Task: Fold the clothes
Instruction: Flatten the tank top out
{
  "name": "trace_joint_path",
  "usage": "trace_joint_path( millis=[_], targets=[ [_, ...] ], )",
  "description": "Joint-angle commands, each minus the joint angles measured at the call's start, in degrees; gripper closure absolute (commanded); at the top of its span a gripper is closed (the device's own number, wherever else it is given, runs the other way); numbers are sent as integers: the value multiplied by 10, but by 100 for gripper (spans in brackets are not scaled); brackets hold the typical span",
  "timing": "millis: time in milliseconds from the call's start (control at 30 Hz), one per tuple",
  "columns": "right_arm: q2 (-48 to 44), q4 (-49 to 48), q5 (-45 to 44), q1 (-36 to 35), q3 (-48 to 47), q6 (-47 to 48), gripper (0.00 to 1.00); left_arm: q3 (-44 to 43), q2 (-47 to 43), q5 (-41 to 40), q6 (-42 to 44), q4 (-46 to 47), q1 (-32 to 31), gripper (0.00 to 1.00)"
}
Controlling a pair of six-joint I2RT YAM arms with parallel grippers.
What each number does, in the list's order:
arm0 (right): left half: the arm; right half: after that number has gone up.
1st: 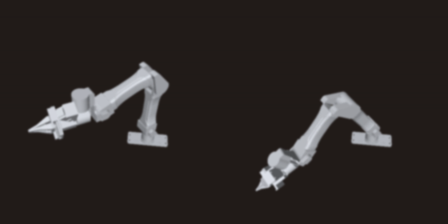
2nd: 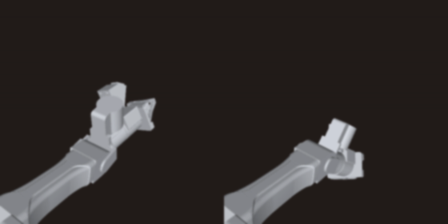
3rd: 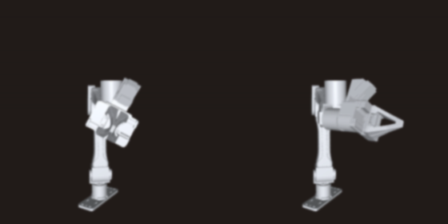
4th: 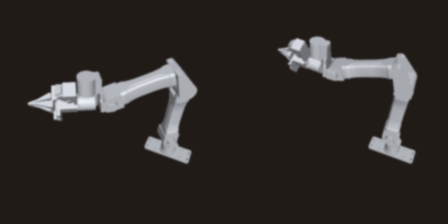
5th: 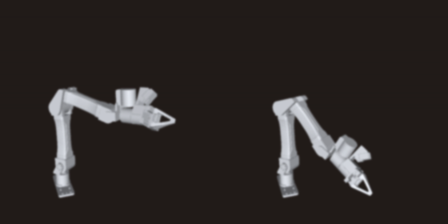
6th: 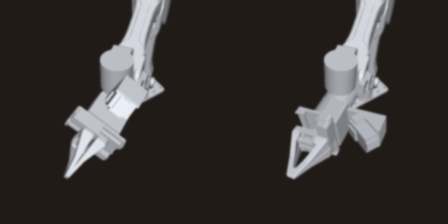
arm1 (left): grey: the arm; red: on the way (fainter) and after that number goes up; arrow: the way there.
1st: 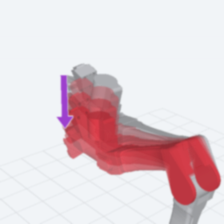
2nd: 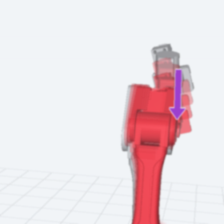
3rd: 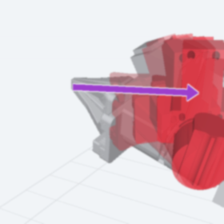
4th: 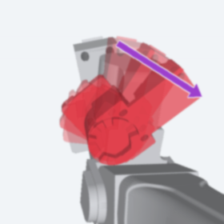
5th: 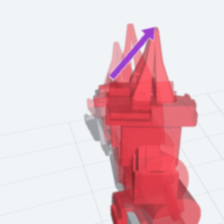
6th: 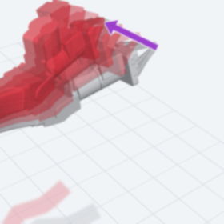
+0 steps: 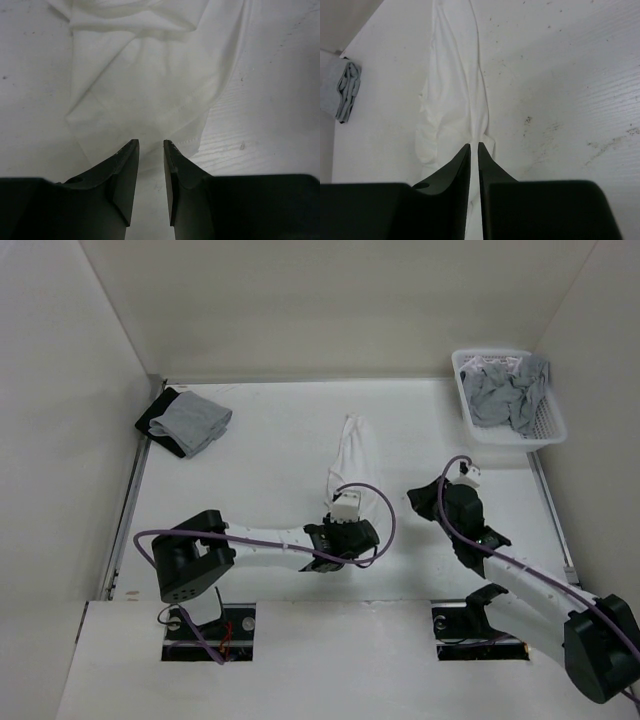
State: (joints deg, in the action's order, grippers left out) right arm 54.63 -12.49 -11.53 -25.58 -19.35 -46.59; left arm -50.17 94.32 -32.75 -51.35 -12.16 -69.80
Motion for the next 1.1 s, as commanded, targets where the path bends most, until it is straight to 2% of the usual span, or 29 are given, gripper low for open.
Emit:
trace_joint_path(
  millis=[0, 133, 533, 700, 900, 1067],
  targets=[
    [-25, -25, 27, 3, 16, -1, 85, -32, -2, -69, -64, -54, -13, 75],
    [-19, -46, 41, 4, 30, 2, 84, -35, -1, -99, -115, -90, -22, 73],
    [6, -75, 56, -3, 32, -3, 83, -26, 20, -82, -123, -56, -11, 69],
    [11, -80, 57, -5, 31, -6, 83, -15, 28, -65, -124, -50, -6, 79],
    [-25, -70, 56, 2, 41, -6, 79, -4, 12, -65, -126, -49, -2, 88],
    [-15, -68, 56, 8, 42, -1, 65, -9, -38, -74, -119, -54, -7, 90]
  ],
)
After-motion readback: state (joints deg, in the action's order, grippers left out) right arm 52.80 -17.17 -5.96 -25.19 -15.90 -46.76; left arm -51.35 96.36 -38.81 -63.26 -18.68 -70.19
